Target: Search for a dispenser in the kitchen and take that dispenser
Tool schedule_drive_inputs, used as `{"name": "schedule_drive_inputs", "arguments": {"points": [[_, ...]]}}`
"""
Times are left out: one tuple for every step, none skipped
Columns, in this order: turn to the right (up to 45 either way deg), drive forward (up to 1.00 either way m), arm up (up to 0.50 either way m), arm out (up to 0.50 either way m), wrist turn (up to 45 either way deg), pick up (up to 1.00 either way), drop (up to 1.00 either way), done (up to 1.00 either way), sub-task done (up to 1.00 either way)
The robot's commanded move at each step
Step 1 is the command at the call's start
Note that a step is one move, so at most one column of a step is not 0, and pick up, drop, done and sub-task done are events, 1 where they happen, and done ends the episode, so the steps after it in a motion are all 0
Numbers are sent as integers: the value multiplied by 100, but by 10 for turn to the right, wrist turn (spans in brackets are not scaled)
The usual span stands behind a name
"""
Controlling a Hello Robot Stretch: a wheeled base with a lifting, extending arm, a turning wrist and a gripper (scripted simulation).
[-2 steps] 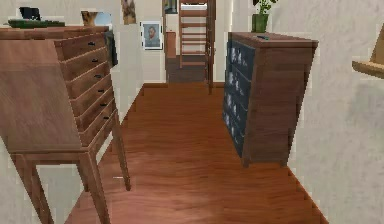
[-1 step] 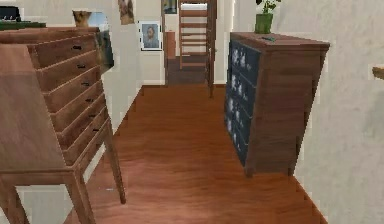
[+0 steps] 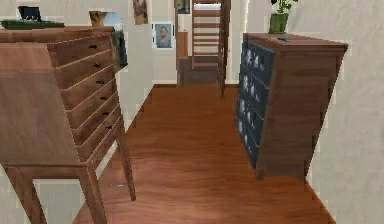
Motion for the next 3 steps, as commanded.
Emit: {"name": "schedule_drive_inputs", "arguments": {"points": [[0,100,0,0,0,0,0,0,0],[0,100,0,0,0,0,0,0,0],[0,100,0,0,0,0,0,0,0]]}}
